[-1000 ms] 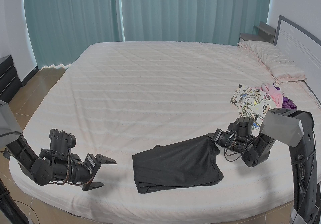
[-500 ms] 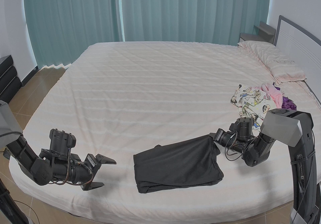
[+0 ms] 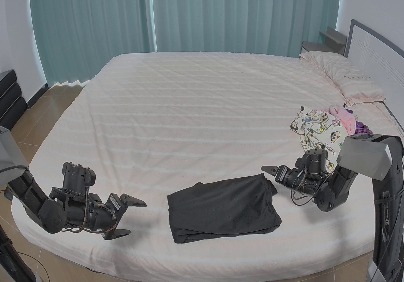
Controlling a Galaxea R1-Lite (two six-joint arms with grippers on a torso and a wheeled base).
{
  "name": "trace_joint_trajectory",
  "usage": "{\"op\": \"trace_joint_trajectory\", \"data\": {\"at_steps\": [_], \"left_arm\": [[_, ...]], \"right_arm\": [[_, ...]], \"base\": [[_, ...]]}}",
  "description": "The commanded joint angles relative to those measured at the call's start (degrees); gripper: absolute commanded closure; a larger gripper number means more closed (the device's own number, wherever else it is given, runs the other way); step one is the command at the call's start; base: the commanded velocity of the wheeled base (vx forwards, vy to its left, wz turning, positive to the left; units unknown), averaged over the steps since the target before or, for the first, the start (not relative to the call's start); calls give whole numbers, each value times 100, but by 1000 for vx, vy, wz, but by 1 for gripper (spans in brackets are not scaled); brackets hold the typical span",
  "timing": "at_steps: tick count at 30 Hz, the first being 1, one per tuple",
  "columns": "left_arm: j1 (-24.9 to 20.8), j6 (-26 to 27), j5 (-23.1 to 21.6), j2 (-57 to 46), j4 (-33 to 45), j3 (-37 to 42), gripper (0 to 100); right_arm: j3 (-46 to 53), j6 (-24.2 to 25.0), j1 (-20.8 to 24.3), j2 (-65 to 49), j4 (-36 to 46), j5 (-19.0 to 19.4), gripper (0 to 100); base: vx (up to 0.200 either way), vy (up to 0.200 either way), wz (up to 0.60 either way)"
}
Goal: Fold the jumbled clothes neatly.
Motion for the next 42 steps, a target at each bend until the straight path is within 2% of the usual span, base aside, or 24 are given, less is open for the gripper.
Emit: {"op": "trace_joint_trajectory", "data": {"at_steps": [1,4,7,12,17,28,29,32,42], "left_arm": [[-8,-2,-1,-1,-3,-5,0],[-8,-2,-1,-1,-3,-5,0],[-43,-2,8,-1,-3,3,0],[-43,-2,8,-1,-12,30,0],[-43,-2,8,-1,-12,30,0],[-43,-2,8,-1,-12,30,0],[-43,-2,8,-1,-12,30,0],[-43,-2,8,-1,-12,30,0],[-43,-2,8,-1,-12,30,0]], "right_arm": [[577,-230,81,-574,0,37,0],[840,-248,468,-811,17,28,0],[972,-239,626,-934,44,-25,0],[1658,-283,661,-960,-44,-16,0],[1754,-529,494,-873,-88,2,0],[1912,-801,582,-635,-176,37,0],[1912,-801,582,-644,-176,10,100],[1939,-837,538,-741,-97,-42,100],[2308,-1390,485,-1127,342,-51,100]], "base": [[-200,0,0],[-200,0,0],[-200,0,0],[-40,0,0],[0,0,0],[0,0,0],[0,0,0],[0,0,0],[0,0,0]]}}
